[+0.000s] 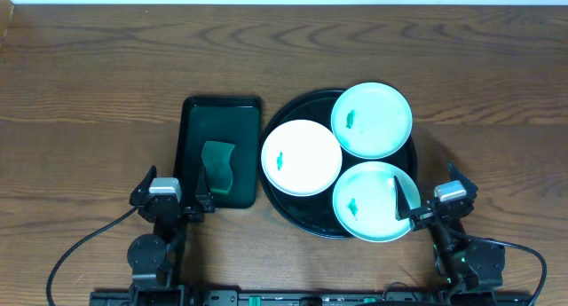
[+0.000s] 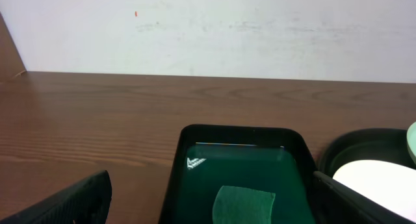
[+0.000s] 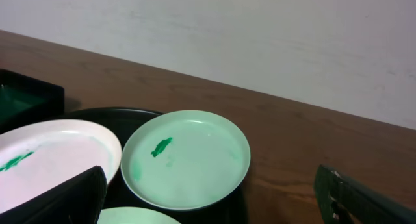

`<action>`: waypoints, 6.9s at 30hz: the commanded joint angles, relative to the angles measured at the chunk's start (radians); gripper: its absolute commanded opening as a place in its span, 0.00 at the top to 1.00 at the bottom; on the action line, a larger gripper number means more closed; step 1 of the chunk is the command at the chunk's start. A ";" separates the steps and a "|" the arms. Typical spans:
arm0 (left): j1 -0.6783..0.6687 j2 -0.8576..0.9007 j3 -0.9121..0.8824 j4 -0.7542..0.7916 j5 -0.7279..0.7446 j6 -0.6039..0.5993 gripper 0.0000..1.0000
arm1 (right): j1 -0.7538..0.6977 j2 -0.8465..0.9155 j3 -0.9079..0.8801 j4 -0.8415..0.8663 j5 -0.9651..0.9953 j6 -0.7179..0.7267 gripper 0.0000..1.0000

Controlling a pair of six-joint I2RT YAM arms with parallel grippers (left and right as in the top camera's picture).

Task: Clean dirty plates on tray and stack at the side

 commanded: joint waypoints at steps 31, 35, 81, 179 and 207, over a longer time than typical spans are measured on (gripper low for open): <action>-0.003 -0.002 -0.009 -0.042 0.036 0.016 0.05 | -0.006 -0.001 -0.002 -0.004 0.002 0.011 0.01; -0.003 -0.002 -0.009 -0.042 0.036 0.016 0.05 | -0.006 -0.001 -0.002 -0.004 0.002 0.011 0.01; -0.003 -0.002 -0.009 -0.042 0.036 0.016 0.05 | -0.006 -0.001 -0.002 -0.004 0.002 0.011 0.01; -0.003 1.151 1.562 -1.337 0.104 -0.142 0.04 | -0.005 1.091 1.392 -1.026 -0.185 0.168 0.01; -0.003 1.400 1.281 -1.291 0.057 -0.233 0.50 | 0.256 1.559 1.408 -1.020 -0.064 0.383 0.59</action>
